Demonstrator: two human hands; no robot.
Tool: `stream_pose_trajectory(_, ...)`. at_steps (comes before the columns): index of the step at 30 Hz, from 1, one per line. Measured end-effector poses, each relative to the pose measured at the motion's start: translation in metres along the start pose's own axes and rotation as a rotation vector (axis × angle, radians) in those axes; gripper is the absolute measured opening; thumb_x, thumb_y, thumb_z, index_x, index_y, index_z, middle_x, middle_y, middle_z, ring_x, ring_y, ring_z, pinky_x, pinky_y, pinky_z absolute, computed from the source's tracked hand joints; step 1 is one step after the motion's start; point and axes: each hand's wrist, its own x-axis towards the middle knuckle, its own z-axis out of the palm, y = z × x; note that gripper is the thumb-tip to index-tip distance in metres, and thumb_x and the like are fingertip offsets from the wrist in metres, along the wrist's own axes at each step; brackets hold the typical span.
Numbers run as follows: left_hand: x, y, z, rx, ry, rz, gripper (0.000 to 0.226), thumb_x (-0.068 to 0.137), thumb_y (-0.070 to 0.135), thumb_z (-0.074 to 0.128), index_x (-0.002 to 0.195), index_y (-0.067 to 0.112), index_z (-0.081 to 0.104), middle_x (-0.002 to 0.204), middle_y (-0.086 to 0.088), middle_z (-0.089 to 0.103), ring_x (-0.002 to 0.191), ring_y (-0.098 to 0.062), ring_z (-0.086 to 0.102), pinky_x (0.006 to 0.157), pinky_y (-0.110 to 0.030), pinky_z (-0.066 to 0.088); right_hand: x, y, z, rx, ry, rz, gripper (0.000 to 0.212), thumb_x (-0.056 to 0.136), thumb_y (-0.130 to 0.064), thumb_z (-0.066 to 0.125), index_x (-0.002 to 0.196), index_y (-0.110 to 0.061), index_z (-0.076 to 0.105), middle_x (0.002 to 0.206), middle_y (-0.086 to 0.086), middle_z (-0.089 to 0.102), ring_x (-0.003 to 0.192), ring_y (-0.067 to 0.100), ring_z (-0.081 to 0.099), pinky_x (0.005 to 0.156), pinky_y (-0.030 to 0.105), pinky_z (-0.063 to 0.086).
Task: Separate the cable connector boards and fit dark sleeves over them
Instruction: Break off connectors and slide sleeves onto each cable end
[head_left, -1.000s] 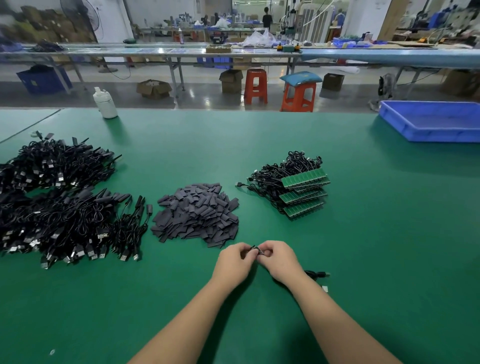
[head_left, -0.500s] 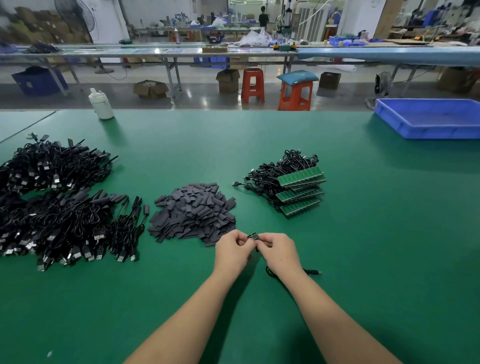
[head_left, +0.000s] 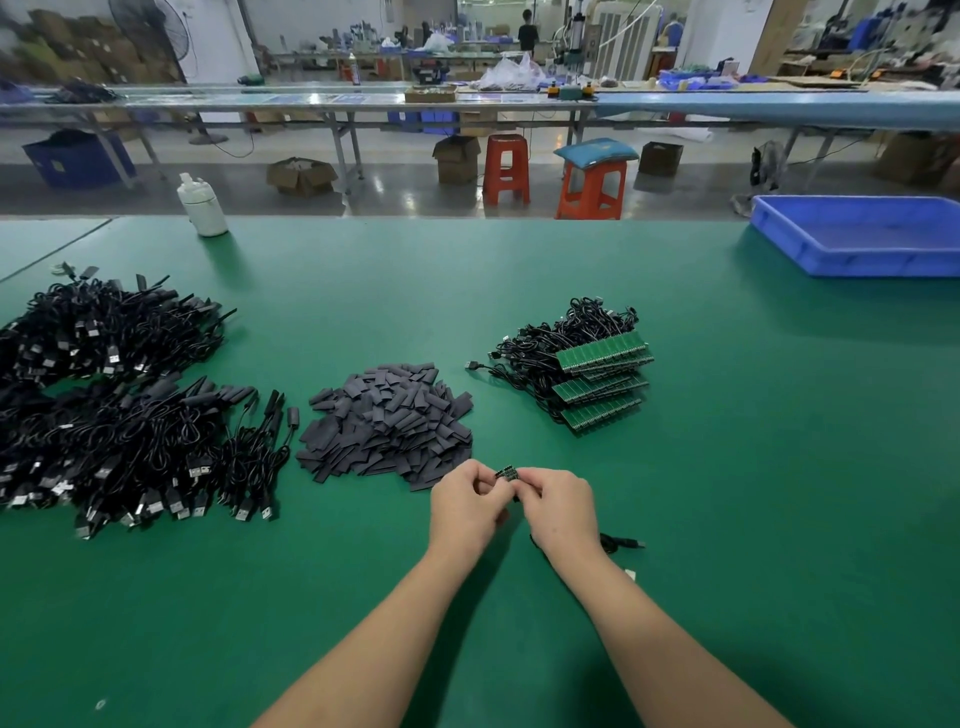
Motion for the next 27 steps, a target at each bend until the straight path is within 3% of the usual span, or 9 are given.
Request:
stream_pose_trajectory(4, -0.001, -0.003, 0.001, -0.017, 0.007, -0.002, 0.012, 0.079, 0.016, 0.068, 0.072, 0.012, 0.059, 0.064, -0.008, 0.069, 0.052, -0.014, 0.064, 0.046, -0.017, 0.044, -0.003, 0.001, 0.004, -0.005, -0.003, -0.014, 0.022, 0.096, -0.027, 0.061, 0.110, -0.018, 0.075, 0.101, 0.004, 0.076, 0.091, 0.025, 0.067, 0.075, 0.030, 0.049)
stream_pose_trajectory(7, 0.000, -0.008, 0.000, -0.015, 0.003, 0.018, 0.014, 0.080, 0.017, 0.068, 0.072, 0.012, 0.058, 0.068, -0.010, 0.068, 0.059, -0.022, 0.066, 0.057, -0.030, 0.049, -0.003, 0.002, 0.004, 0.031, -0.069, -0.033, 0.019, 0.095, -0.023, 0.060, 0.104, -0.017, 0.075, 0.095, 0.003, 0.076, 0.080, 0.021, 0.062, 0.067, 0.027, 0.041)
stream_pose_trajectory(10, 0.003, -0.010, -0.004, -0.020, -0.018, 0.039, 0.015, 0.082, 0.015, 0.069, 0.072, 0.013, 0.058, 0.066, -0.007, 0.065, 0.061, -0.027, 0.066, 0.059, -0.034, 0.052, -0.001, 0.001, 0.000, 0.148, -0.091, 0.012, 0.017, 0.091, -0.025, 0.063, 0.100, -0.019, 0.077, 0.089, -0.003, 0.076, 0.082, 0.015, 0.066, 0.069, 0.023, 0.046)
stream_pose_trajectory(13, 0.005, -0.009, -0.005, -0.038, -0.045, 0.055, 0.018, 0.083, 0.014, 0.070, 0.070, 0.015, 0.058, 0.060, 0.001, 0.061, 0.055, -0.020, 0.063, 0.057, -0.031, 0.050, 0.003, 0.000, -0.005, 0.207, -0.112, 0.040, 0.016, 0.089, -0.026, 0.065, 0.099, -0.023, 0.078, 0.080, -0.013, 0.073, 0.082, 0.008, 0.067, 0.070, 0.015, 0.048)
stream_pose_trajectory(17, 0.008, -0.006, -0.007, -0.029, -0.072, 0.071, 0.016, 0.083, 0.014, 0.069, 0.072, 0.016, 0.058, 0.064, -0.002, 0.063, 0.058, -0.021, 0.062, 0.061, -0.036, 0.053, 0.010, -0.002, -0.010, 0.206, -0.186, 0.026, 0.029, 0.092, -0.020, 0.062, 0.120, -0.020, 0.071, 0.108, -0.005, 0.075, 0.099, 0.005, 0.067, 0.088, 0.017, 0.050)
stream_pose_trajectory(20, 0.009, -0.005, -0.009, -0.014, -0.087, 0.072, 0.011, 0.086, 0.016, 0.066, 0.075, 0.013, 0.062, 0.065, -0.003, 0.070, 0.061, -0.020, 0.068, 0.062, -0.036, 0.055, 0.013, -0.003, -0.010, 0.164, -0.164, -0.016, 0.026, 0.092, -0.018, 0.063, 0.115, -0.016, 0.074, 0.103, -0.001, 0.076, 0.082, 0.000, 0.065, 0.074, 0.003, 0.045)
stream_pose_trajectory(24, 0.010, -0.002, -0.009, -0.002, -0.095, 0.077, 0.010, 0.087, 0.014, 0.064, 0.077, 0.011, 0.065, 0.065, -0.005, 0.070, 0.058, -0.016, 0.069, 0.060, -0.035, 0.056, 0.011, -0.003, -0.008, 0.133, -0.133, -0.023, 0.023, 0.093, -0.020, 0.062, 0.112, -0.016, 0.074, 0.098, -0.001, 0.076, 0.087, 0.009, 0.069, 0.081, 0.021, 0.053)
stream_pose_trajectory(27, 0.011, 0.000, -0.009, -0.007, -0.090, 0.064, 0.011, 0.085, 0.012, 0.064, 0.075, 0.009, 0.066, 0.060, -0.003, 0.065, 0.057, -0.018, 0.070, 0.062, -0.037, 0.058, 0.010, -0.004, -0.006, 0.136, -0.094, -0.017, 0.022, 0.091, -0.021, 0.063, 0.109, -0.017, 0.075, 0.095, -0.003, 0.077, 0.081, 0.005, 0.066, 0.075, 0.018, 0.050)
